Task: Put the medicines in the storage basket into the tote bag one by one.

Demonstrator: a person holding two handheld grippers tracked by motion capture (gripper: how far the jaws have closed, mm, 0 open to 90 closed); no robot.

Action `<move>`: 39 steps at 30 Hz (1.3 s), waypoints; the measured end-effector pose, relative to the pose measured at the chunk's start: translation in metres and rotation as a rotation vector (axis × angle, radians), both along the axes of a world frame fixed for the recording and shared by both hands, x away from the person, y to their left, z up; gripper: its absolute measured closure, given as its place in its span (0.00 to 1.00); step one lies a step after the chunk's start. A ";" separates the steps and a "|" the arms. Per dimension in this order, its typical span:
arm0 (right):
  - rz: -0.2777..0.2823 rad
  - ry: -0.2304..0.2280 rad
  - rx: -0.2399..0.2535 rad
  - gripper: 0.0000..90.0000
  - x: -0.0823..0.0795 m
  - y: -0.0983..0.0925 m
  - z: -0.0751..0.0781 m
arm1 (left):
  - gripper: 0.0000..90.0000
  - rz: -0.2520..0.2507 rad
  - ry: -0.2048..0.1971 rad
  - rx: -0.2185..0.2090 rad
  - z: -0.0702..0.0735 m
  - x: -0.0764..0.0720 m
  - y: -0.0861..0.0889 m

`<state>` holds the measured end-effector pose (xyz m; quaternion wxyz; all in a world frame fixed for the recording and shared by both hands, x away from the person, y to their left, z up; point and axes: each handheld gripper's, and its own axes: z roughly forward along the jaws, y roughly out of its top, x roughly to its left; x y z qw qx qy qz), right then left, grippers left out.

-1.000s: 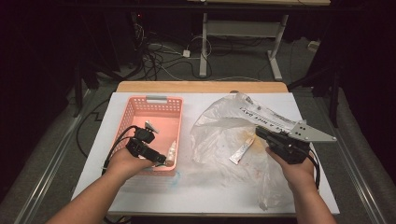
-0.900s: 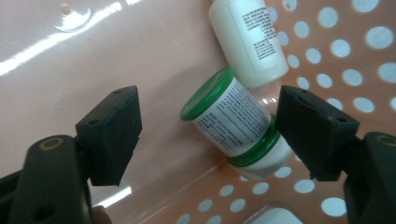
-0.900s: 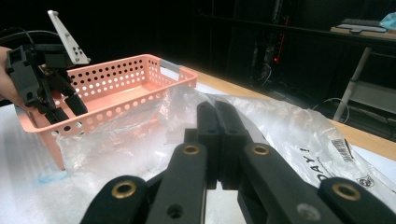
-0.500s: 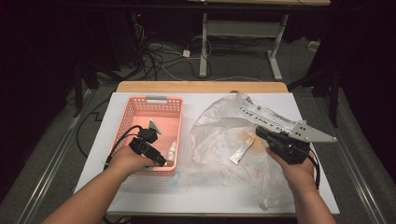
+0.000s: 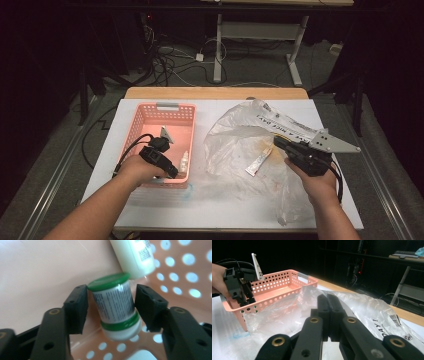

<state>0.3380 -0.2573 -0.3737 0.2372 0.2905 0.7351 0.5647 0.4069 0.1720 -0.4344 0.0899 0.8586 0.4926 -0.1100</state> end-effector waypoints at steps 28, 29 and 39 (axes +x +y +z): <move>-0.002 -0.002 -0.001 1.00 0.000 -0.001 -0.001 | 0.60 0.007 -0.337 -0.060 0.015 -0.029 0.007; -0.002 0.000 -0.002 1.00 0.000 -0.001 -0.001 | 0.60 0.001 -0.356 -0.066 0.016 -0.032 0.007; -0.001 0.004 -0.003 1.00 0.000 0.000 -0.002 | 0.60 -0.012 -0.511 -0.143 0.018 -0.054 0.008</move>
